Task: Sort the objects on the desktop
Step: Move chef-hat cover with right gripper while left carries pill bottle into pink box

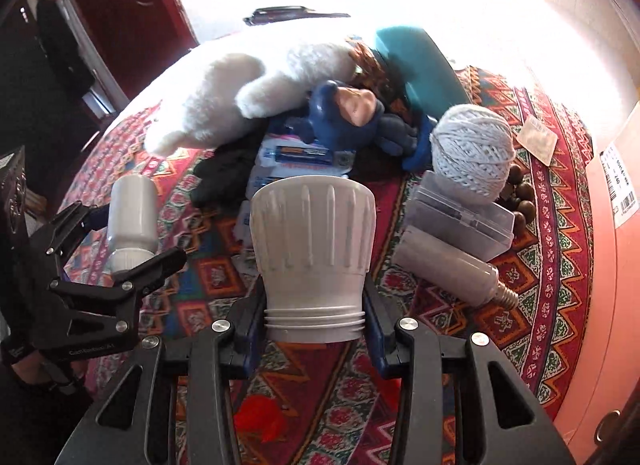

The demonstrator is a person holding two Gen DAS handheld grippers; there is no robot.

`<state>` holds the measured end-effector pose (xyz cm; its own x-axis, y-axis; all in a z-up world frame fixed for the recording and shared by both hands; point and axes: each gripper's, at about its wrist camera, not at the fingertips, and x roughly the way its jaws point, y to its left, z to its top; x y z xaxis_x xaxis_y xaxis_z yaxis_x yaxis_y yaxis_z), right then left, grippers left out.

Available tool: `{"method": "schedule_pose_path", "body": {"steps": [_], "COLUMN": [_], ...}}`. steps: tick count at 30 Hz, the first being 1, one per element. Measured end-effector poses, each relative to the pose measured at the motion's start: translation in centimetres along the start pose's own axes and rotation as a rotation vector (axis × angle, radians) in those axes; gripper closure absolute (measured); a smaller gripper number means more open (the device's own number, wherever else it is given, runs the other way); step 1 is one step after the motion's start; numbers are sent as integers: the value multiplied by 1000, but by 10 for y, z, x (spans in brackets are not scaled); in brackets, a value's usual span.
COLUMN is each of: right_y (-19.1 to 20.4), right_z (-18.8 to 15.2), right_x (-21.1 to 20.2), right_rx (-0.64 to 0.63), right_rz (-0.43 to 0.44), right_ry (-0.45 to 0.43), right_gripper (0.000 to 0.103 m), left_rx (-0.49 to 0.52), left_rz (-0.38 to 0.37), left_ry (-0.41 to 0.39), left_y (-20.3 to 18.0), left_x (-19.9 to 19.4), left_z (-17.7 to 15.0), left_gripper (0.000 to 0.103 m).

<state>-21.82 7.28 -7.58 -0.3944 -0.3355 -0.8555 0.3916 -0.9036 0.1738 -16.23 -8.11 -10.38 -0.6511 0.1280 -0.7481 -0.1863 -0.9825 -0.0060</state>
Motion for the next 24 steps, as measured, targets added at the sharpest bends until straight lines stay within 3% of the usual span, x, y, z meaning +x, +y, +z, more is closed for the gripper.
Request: {"method": "schedule_pose_path", "body": {"steps": [6, 13, 20, 24], "right_y": [19, 33, 54, 50], "right_z": [-12, -32, -45, -49], "right_x": [-35, -94, -142, -188], "right_rx": [-42, -87, -87, -40], "right_rz": [23, 8, -151, -261], "right_ry": [-40, -146, -321, -456], "right_gripper": [59, 59, 59, 59], "left_rx": [-41, -58, -79, -74], "left_rz": [-2, -7, -50, -86], "left_ry": [-81, -186, -292, -338], "left_y": [-5, 2, -16, -34], "left_x": [-40, -88, -140, -163], "left_z": [-6, -9, -1, 8], "left_gripper": [17, 17, 17, 17]}}
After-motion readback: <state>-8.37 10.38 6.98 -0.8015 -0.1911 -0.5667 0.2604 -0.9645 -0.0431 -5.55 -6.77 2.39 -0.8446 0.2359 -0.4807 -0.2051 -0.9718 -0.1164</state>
